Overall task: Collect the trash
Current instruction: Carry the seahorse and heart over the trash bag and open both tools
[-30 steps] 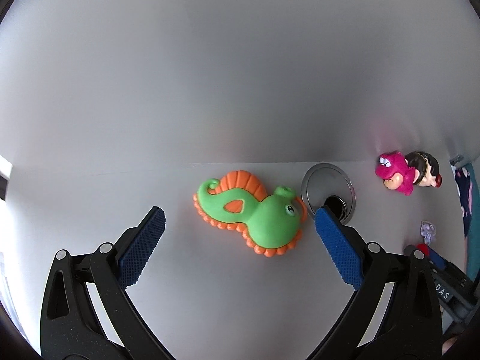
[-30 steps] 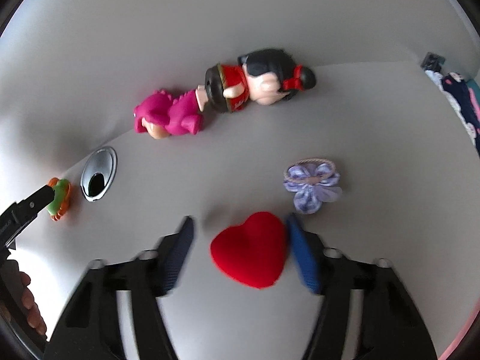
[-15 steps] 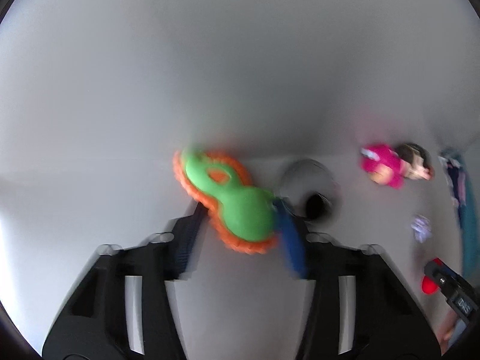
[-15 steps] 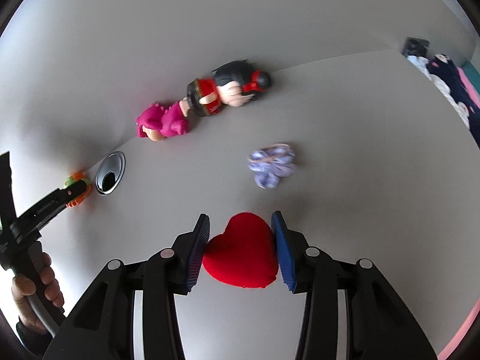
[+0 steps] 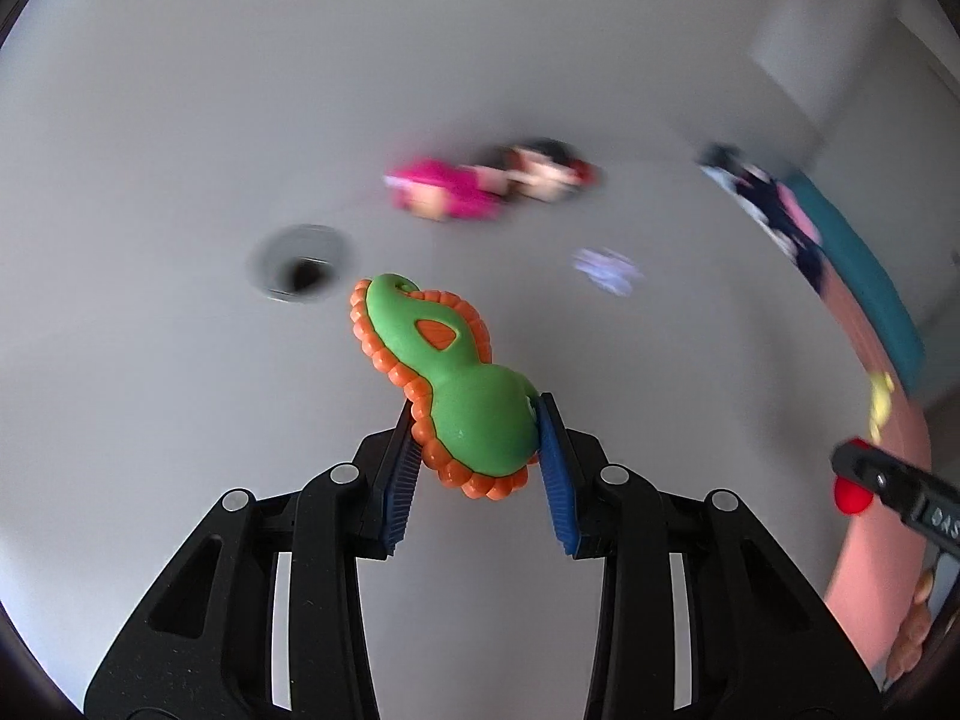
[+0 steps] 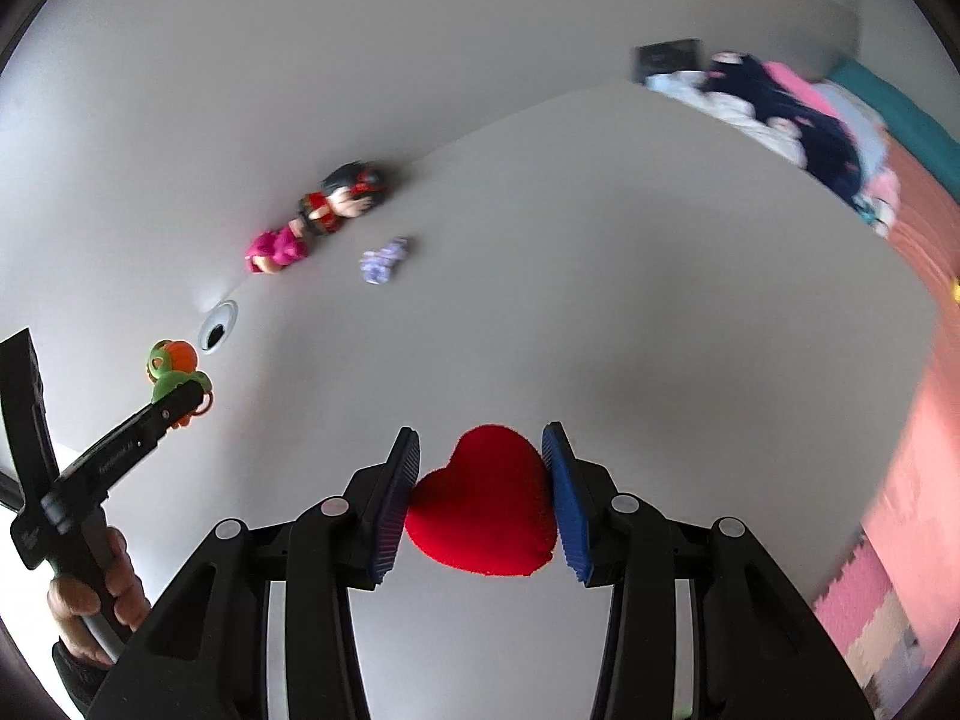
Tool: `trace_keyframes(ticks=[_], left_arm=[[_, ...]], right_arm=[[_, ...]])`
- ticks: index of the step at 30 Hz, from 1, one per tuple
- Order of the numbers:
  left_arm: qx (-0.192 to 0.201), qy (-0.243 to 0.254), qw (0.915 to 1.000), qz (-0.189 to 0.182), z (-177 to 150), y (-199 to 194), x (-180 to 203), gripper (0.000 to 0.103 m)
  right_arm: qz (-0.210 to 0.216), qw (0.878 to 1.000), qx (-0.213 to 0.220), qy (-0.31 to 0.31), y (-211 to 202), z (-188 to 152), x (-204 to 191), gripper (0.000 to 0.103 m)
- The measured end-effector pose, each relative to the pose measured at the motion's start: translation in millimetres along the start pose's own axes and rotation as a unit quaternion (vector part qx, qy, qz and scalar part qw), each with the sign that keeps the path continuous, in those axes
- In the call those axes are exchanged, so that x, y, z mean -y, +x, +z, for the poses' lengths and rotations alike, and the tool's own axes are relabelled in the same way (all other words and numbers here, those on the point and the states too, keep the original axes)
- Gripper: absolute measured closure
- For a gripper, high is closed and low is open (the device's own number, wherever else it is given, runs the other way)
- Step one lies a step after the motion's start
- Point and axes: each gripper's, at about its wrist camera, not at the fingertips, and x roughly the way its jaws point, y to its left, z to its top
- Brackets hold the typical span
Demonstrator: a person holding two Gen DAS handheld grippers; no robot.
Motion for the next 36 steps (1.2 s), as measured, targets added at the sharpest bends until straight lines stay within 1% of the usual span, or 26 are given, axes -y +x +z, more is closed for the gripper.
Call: trace_keyframes(ticks=[1, 3, 6, 7, 11, 12, 15, 17, 18, 20, 21, 26, 27, 29, 31, 33, 34, 35, 36], left_arm=[[-0.002, 0.022, 0.9997, -0.012, -9, -4, 21, 0.067], [-0.004, 0.047, 0.9985, -0.027, -20, -2, 46, 0.067], [-0.009, 0.095, 0.9938, -0.058, -50, -10, 101, 0.067], [-0.010, 0.105, 0.9922, -0.065, -50, 2, 122, 0.067], [-0.017, 0.157, 0.9824, -0.101, -77, 1, 185, 0.067], [-0.020, 0.173, 0.9784, -0.111, -87, -1, 204, 0.067], [-0.029, 0.209, 0.9682, -0.135, -111, -7, 244, 0.067], [-0.035, 0.242, 0.9580, -0.150, -132, -10, 277, 0.067], [-0.038, 0.253, 0.9540, -0.156, -139, -11, 288, 0.067], [-0.047, 0.283, 0.9422, -0.174, -161, -14, 317, 0.066], [-0.050, 0.293, 0.9382, -0.178, -169, -15, 326, 0.066], [-0.074, 0.354, 0.9101, -0.202, -222, -18, 380, 0.066], [-0.079, 0.369, 0.9029, -0.205, -235, -18, 391, 0.066], [-0.087, 0.390, 0.8925, -0.210, -252, -20, 403, 0.066], [-0.100, 0.414, 0.8793, -0.213, -276, -17, 418, 0.066], [-0.112, 0.432, 0.8693, -0.212, -292, -13, 426, 0.066], [-0.122, 0.447, 0.8607, -0.210, -307, -9, 431, 0.066], [-0.129, 0.457, 0.8550, -0.209, -316, -8, 434, 0.066], [-0.143, 0.477, 0.8414, -0.210, -330, -4, 438, 0.066]], right_arm=[[-0.003, 1.000, 0.005, 0.009, -9, -7, 10, 0.059], [-0.012, 0.999, 0.015, 0.027, -28, -24, 33, 0.059], [-0.027, 0.998, 0.025, 0.049, -52, -47, 62, 0.059], [-0.033, 0.998, 0.028, 0.055, -58, -53, 71, 0.059], [-0.053, 0.994, 0.037, 0.085, -82, -86, 108, 0.059], [-0.058, 0.993, 0.039, 0.092, -87, -94, 117, 0.059], [-0.074, 0.989, 0.046, 0.120, -109, -124, 149, 0.059], [-0.085, 0.985, 0.050, 0.139, -122, -143, 169, 0.059], [-0.094, 0.983, 0.051, 0.153, -131, -155, 183, 0.059], [-0.108, 0.977, 0.054, 0.177, -144, -178, 206, 0.059], [-0.114, 0.975, 0.055, 0.185, -148, -186, 213, 0.059], [-0.145, 0.958, 0.053, 0.241, -170, -238, 259, 0.059], [-0.150, 0.955, 0.052, 0.250, -173, -248, 267, 0.059], [-0.161, 0.948, 0.049, 0.269, -180, -268, 282, 0.059], [-0.171, 0.941, 0.043, 0.291, -184, -288, 298, 0.059], [-0.177, 0.933, 0.034, 0.311, -186, -306, 314, 0.059], [-0.179, 0.929, 0.028, 0.321, -186, -315, 321, 0.058], [-0.179, 0.927, 0.018, 0.329, -183, -323, 328, 0.058], [-0.179, 0.925, 0.006, 0.335, -181, -328, 333, 0.058]])
